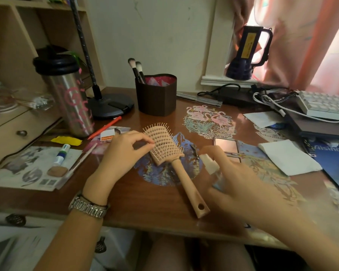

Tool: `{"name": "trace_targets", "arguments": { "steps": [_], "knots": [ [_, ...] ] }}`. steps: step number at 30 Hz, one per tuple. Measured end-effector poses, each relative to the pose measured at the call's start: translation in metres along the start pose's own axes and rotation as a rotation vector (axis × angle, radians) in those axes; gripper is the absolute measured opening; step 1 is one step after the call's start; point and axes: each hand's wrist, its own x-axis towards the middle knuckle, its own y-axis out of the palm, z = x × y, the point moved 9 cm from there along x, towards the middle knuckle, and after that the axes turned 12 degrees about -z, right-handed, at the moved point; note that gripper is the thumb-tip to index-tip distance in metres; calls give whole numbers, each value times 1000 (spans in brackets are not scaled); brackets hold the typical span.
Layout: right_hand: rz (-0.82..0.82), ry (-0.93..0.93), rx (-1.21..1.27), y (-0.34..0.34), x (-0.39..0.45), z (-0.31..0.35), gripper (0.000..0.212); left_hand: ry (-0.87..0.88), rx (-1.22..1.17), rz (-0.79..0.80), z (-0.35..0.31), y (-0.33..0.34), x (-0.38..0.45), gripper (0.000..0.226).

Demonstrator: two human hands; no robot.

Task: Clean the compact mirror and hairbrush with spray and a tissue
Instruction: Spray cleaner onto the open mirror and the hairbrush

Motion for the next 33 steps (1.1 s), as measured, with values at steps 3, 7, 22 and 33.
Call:
{"name": "trace_targets", "arguments": {
  "steps": [3,7,22,33],
  "knots": [
    [-12,10,-3,1,-4,-1,54,-5,10,28,0,3,-2,18],
    [1,16,-22,2,-6,-2,48,3,-3,24,0,3,-2,19],
    [14,-39,-69,-17,-30,4,58,22,6,50,1,5,-2,23],
    [80,8,-79,-13,-54,-2,59,22,17,69,2,8,-4,31]
  ]
}}
